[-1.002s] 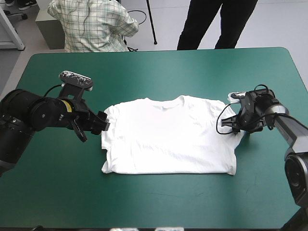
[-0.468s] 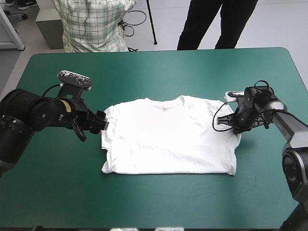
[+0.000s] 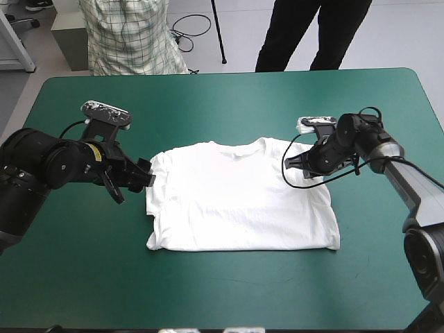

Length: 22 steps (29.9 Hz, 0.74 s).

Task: Fold the cloth

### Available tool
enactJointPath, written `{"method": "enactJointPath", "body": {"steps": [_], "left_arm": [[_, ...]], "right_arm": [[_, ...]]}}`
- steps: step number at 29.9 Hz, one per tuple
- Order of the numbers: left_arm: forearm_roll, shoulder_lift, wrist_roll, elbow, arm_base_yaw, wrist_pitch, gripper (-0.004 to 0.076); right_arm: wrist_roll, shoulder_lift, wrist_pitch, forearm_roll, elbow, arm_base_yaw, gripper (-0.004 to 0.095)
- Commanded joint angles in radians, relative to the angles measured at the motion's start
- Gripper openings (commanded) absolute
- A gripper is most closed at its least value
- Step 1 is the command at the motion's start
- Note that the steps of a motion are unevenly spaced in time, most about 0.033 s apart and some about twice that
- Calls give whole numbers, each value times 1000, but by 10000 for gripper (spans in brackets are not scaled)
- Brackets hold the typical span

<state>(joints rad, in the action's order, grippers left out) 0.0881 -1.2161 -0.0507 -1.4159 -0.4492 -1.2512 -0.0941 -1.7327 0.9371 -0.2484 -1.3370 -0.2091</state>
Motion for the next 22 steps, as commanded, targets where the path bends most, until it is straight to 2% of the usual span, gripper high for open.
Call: {"method": "enactJointPath", "body": {"steps": [1,5,8,10,15,16,18,22], "left_arm": [[-1,23,-10,-31,-7,-28,616],[-1,23,-10,-31,-7,-37,616],[-1,23,-10,-31,-7,-37,616],[-1,23,-10,-31,-7,-35,616],[-1,23,-10,-31,-7,-37,616],[-1,23,-10,-31,-7,-37,616],[-1,29,-10,-31,-7,-37,616],[39,36,-61,-31,-7,-37,616]], "right_arm": [[-15,-14,-24,9,-22,-20,-17],[-14,-53,-24,34,-22,-26,-16],[-25,-60,-20,36,-24,-28,24],[-52,-60,0,36,-26,-28,97],[-58,-43,132,7,-78,-28,438],[-58,-27,146,9,-89,-28,480],[-58,31,163,32,-115,-28,529],[-40,172,190,114,-143,-28,523]]}}
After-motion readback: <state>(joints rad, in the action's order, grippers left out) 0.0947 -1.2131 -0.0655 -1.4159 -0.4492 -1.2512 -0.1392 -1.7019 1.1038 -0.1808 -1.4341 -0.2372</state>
